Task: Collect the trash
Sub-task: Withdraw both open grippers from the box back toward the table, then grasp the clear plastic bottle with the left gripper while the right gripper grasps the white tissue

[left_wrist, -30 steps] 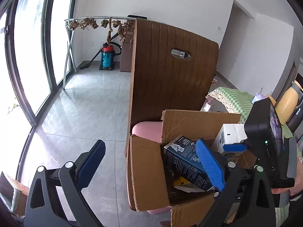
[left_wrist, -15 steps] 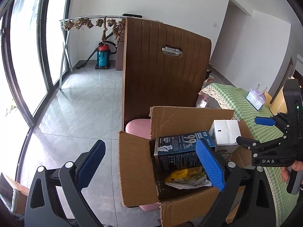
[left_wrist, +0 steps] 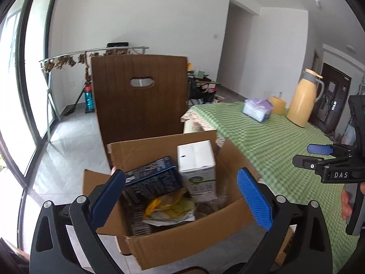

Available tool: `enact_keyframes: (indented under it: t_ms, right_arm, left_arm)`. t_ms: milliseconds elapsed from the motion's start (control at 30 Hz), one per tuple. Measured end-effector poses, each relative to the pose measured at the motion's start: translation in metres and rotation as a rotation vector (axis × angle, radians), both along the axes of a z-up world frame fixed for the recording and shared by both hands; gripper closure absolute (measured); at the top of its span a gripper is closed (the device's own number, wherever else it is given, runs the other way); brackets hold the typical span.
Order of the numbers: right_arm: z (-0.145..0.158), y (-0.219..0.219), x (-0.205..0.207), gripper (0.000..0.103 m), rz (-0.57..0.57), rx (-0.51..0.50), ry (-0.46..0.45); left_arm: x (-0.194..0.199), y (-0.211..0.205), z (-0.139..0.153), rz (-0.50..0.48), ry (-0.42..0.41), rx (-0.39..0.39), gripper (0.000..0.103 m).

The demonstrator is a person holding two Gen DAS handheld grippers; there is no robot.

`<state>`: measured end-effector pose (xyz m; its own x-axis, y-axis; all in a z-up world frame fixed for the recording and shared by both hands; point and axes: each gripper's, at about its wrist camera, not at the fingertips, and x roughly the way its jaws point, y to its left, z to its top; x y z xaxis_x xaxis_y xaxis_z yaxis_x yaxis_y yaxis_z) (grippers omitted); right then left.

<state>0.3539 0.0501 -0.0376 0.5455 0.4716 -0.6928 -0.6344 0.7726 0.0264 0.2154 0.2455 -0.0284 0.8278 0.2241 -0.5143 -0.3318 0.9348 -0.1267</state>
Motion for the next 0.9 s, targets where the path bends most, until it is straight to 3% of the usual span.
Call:
enact_keyframes:
  t_ms: [200, 333, 467, 700, 900]
  right_arm:
    - [0.0, -0.157, -0.038, 0.022, -0.284, 0.048, -0.069]
    - [-0.004, -0.268, -0.064, 0.022, -0.507, 0.052, -0.06]
    - [-0.005, -0.365, -0.088, 0.022, -0.714, 0.078, -0.044]
    - [-0.009, -0.446, -0.106, 0.022, -0.863, 0.098, -0.035]
    - [-0.011, -0.493, -0.079, 0.022, -0.931, 0.113, -0.01]
  left_arm:
    - [0.031, -0.111, 0.008, -0.273, -0.039, -0.025, 0.008]
    - [0.061, -0.198, 0.004, -0.473, -0.022, -0.041, 0.008]
    - [0.093, -0.273, 0.001, -0.599, -0.014, -0.063, 0.008]
    - [0.154, -0.364, 0.003, -0.765, -0.002, -0.054, 0.008]
    - [0.233, -0.406, 0.002, -0.861, 0.036, -0.032, 0.008]
